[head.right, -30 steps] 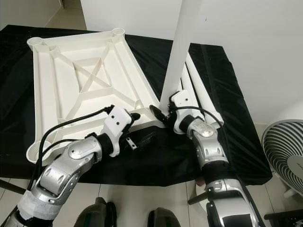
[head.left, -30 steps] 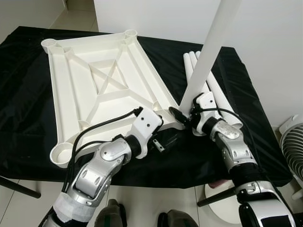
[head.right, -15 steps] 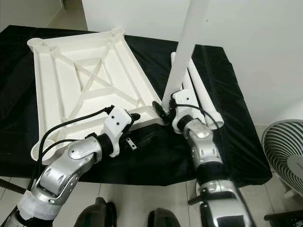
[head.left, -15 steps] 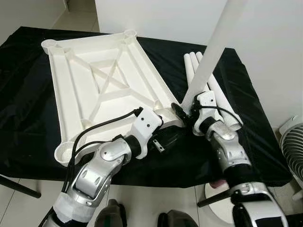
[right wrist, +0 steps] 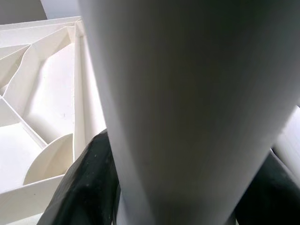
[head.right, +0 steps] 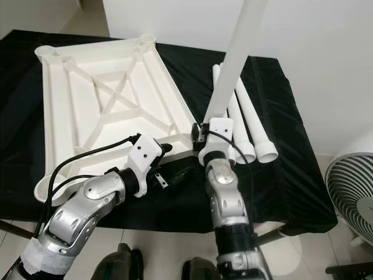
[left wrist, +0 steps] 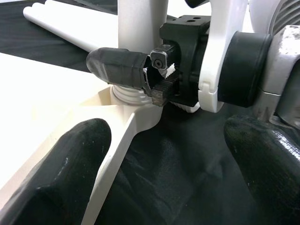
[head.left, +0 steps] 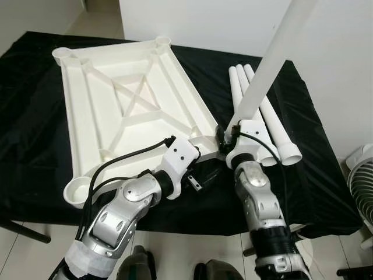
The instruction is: Building children table
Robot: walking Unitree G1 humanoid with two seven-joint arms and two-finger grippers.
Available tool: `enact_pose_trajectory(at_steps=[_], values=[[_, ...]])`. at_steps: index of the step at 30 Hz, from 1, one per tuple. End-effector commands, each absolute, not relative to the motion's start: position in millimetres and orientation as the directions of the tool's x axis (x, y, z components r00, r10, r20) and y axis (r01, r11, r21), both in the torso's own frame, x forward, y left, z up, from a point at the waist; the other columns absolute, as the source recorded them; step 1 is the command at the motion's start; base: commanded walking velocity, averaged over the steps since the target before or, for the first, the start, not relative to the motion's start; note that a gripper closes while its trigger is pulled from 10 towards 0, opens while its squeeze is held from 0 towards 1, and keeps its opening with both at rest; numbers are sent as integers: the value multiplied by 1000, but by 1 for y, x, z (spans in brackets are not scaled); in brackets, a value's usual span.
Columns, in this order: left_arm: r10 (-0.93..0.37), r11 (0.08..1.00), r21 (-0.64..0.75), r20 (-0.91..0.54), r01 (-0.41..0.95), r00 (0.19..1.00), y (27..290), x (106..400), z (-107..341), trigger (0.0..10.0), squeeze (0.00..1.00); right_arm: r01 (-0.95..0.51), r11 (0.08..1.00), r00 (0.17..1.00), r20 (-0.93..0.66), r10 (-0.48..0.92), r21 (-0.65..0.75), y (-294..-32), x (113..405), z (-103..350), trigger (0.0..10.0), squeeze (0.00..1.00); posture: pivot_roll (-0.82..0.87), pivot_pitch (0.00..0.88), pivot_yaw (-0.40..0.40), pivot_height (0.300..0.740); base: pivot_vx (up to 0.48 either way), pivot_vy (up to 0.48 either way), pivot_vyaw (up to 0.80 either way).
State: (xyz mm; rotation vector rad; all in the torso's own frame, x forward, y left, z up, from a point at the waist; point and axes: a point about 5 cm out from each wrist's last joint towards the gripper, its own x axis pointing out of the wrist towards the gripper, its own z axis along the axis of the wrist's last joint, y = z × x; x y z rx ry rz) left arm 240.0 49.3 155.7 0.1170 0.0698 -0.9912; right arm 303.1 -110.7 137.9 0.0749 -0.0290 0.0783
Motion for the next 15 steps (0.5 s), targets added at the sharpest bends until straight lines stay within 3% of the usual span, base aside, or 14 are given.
enact_pose_trajectory(at_steps=[1,4,5,7,8,15], values=[[-844,519,61,-119,852,523,48,236,155,10000,0,-72,991,997,-25,75,110,-110,299,127,10000,0,-34,39,-21,740,0,0,0],[-840,525,62,-119,849,529,51,238,155,10000,0,-51,993,998,-33,55,105,-115,299,128,10000,0,-34,35,-26,740,0,0,0],[-838,528,63,-118,847,532,52,239,155,10000,0,-43,993,998,-35,47,107,-117,299,129,10000,525,-34,34,-28,740,0,0,0],[-837,530,64,-118,845,534,53,240,156,10000,0,-38,993,998,-36,42,110,-119,299,129,10000,525,-35,34,-29,740,0,0,0],[-836,532,66,-118,844,536,53,241,156,10000,0,-49,993,998,-29,52,110,-119,300,130,10000,1000,-34,31,-30,740,0,0,0],[-834,535,70,-116,842,540,54,241,156,10000,0,-61,992,998,-18,63,114,-118,300,132,10000,1000,-34,30,-31,740,0,0,0]])
